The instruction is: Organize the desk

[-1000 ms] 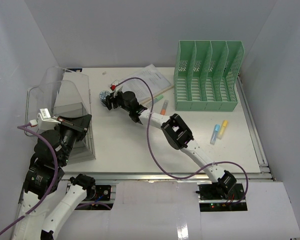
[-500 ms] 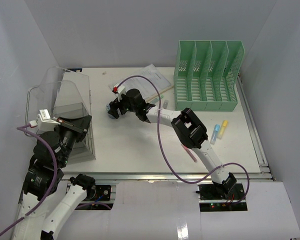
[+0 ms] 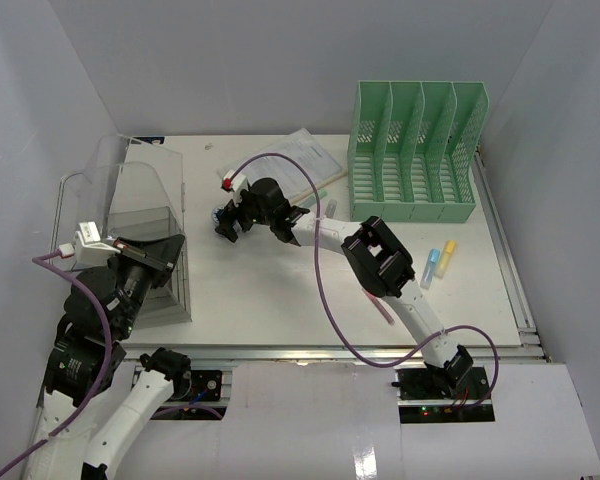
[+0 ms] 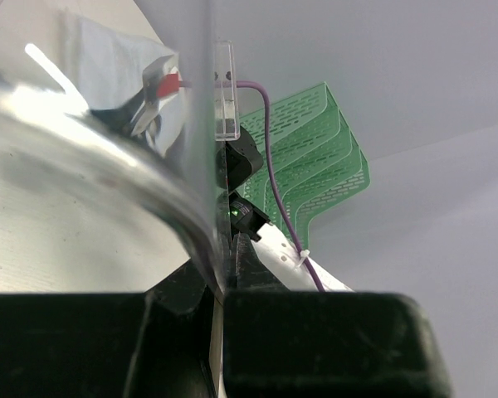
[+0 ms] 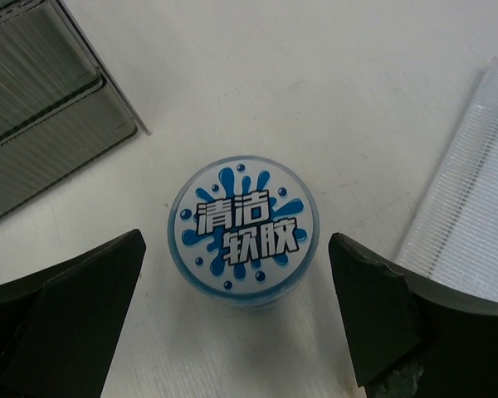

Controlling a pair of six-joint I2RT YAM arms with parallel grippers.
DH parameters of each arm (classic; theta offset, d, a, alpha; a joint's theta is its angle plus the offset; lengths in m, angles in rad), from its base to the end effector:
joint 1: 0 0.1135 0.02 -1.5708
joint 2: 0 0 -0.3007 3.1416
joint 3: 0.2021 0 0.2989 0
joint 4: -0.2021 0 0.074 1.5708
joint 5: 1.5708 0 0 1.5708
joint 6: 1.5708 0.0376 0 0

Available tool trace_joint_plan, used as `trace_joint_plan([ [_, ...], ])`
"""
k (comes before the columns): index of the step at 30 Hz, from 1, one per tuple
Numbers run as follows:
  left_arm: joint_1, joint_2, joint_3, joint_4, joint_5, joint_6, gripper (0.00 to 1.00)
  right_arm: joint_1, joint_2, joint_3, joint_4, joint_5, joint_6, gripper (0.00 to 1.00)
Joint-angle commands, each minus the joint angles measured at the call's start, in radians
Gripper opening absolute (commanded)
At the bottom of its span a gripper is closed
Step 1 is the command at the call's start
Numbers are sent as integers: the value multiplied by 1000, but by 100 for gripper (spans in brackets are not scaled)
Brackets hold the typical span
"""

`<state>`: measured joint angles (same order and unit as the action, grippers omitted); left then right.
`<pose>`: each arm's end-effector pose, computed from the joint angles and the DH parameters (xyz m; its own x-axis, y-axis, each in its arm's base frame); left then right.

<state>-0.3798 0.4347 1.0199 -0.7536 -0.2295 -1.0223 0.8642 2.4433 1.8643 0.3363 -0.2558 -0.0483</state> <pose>0.0656 -0.0170 0.4334 -0.2115 -0.8103 -0.5466 -0.0532 0.5679 -0.8214 0.4053 0.4894 0.1703 -0.1126 -0.2039 -0.9725 -0.9018 0.4320 0.0139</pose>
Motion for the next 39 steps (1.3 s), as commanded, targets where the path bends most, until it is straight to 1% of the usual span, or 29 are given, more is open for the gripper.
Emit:
trace_joint_plan([
  [1, -7, 1, 2, 8, 47, -18, 0, 6, 59, 122, 10, 21, -33, 98],
  [4, -7, 1, -3, 7, 45, -19, 0, 6, 95, 159, 15, 20, -33, 98],
  [8, -7, 2, -3, 6, 42, -22, 0, 7, 123, 198, 23, 26, -37, 90],
  [9, -7, 4, -2, 6, 42, -21, 0, 7, 121, 195, 23, 23, -38, 85],
  [11, -7, 10, 1, 6, 41, -19, 0, 6, 105, 177, 20, 10, -36, 68],
  [14, -7, 12, 1, 10, 43, -18, 0, 4, 65, 138, 20, -11, -54, 46],
  [16, -7, 12, -1, 13, 45, -18, 0, 5, 32, 128, 20, -28, -71, 36],
  [17, -7, 12, -1, 14, 47, -19, 0, 3, 4, 126, 20, -43, -78, 28],
  [22, -7, 16, 11, 16, 47, -17, 0, -21, -99, 159, 15, -297, -48, 12],
  [24, -7, 21, 16, 21, 50, -15, 0, -35, -127, 193, 33, -395, 2, 8],
  [26, -8, 26, 20, 33, 54, -16, 0, -43, -143, 212, 83, -514, 74, 8],
  [28, -7, 30, 28, 39, 52, -16, 0, -43, -162, 202, 171, -586, 196, 8],
  [30, -8, 35, 34, 40, 44, -18, 0, -34, -176, 158, 300, -670, 338, 8],
  [31, -7, 36, 39, 42, 42, -18, 0, -27, -176, 140, 332, -698, 372, 8],
  [34, -7, 36, 46, 53, 42, -25, 0, 14, -169, 113, 478, -688, 527, 8],
  [35, -8, 34, 46, 56, 42, -30, 0, 22, -156, 117, 502, -675, 579, 8],
  [37, -7, 31, 44, 61, 41, -46, 0, 43, -118, 137, 572, -611, 642, 10],
  [38, -7, 29, 43, 63, 41, -56, 0, 55, -103, 153, 590, -566, 684, 11],
  [39, -7, 27, 44, 65, 41, -60, 0, 67, -77, 199, 546, -542, 679, 11],
])
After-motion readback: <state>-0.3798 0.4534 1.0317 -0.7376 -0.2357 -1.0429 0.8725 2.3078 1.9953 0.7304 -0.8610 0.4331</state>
